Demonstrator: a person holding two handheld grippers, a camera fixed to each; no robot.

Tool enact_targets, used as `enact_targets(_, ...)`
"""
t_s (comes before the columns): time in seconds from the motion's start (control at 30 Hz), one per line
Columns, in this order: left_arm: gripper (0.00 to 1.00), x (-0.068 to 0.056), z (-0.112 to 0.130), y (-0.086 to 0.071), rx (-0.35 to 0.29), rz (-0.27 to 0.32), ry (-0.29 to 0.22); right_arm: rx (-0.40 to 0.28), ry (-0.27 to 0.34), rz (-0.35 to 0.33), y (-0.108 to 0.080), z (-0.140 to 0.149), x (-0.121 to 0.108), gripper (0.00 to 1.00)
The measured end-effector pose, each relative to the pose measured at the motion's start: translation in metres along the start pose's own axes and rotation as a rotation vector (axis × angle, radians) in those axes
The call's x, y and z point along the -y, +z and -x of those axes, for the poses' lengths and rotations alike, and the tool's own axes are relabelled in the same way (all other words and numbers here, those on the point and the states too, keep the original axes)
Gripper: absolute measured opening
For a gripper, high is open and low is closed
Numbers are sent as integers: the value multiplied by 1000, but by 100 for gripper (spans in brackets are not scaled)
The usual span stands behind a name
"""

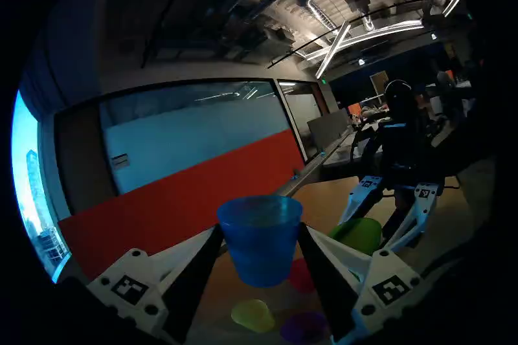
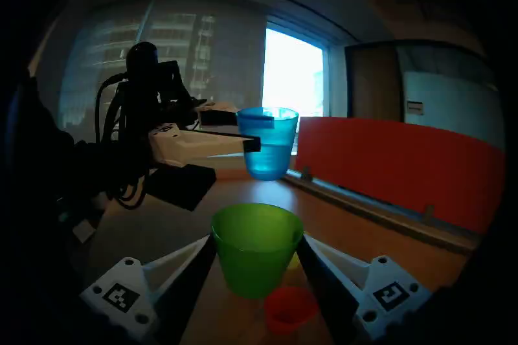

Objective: Pour water

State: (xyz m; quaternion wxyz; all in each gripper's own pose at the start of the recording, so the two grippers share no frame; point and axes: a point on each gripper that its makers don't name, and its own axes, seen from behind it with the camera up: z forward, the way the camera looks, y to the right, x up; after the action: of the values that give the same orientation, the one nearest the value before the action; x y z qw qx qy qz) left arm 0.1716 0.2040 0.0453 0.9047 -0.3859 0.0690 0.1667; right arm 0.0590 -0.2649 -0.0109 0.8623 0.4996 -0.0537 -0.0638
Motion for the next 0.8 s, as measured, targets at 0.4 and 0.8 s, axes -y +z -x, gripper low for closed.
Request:
enact_targets(0.4,83,-6,-1,-3,-12,13,52,7,-5,-26,5,3,8,90)
enact_targets(0.8,83,-7,-9,-8,-44,11,130,18,-12,-45,9,7,13,89)
